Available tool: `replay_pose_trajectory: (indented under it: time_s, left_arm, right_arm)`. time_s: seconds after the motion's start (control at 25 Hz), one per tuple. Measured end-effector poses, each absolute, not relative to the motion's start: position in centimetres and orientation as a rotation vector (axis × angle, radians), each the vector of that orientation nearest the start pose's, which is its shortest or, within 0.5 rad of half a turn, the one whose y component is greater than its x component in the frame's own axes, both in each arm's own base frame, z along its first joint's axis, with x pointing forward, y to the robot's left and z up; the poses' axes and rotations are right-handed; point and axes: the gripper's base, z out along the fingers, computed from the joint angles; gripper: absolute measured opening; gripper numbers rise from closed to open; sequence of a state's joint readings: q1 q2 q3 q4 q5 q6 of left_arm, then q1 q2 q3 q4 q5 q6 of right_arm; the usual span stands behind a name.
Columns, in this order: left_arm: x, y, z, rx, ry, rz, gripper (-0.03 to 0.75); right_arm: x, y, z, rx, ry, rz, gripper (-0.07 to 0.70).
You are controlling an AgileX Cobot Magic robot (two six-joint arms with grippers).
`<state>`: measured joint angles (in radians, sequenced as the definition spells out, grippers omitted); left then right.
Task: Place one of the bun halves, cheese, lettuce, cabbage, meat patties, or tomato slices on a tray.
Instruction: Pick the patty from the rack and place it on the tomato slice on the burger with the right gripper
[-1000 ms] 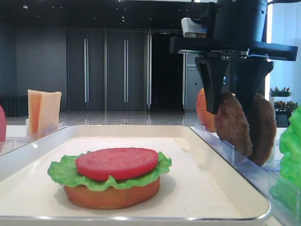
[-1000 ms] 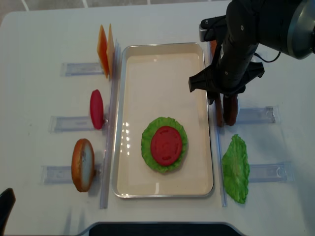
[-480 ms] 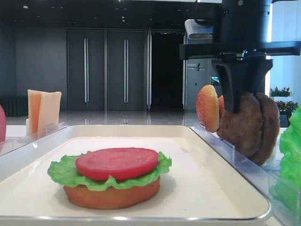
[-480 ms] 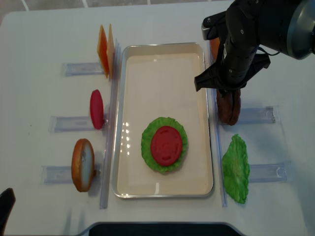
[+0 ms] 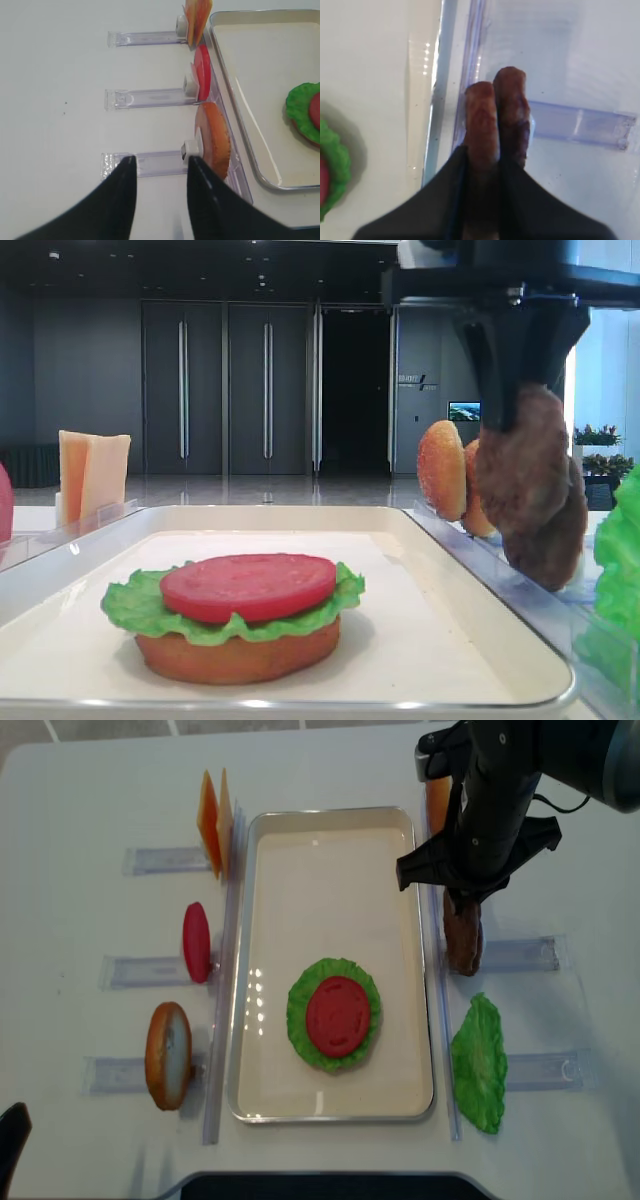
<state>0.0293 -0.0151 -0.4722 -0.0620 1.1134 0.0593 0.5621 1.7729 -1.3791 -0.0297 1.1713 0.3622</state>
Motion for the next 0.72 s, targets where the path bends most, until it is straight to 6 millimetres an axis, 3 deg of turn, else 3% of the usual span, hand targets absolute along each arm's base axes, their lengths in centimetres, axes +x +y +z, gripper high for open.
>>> replay_pose_trajectory:
  time_s: [0.28,0.56,0.72]
  left_arm:
    - [-0.6,-0.5,26.5,0.036,2.108,-0.022,0.265]
    - [-0.6,-0.5,26.5,0.036,2.108,-0.022,0.265]
    - [-0.6,-0.5,26.5,0.036,2.108,-0.022,0.265]
  right_arm:
    - [29.1,19.8,26.4,-0.353,3.052,0.277,0.134]
    - [27.9,19.6,29.0,-0.374,2.936,0.412,0.134]
    - [26.2,19.1,29.8,-0.365,2.844,0.549,0.134]
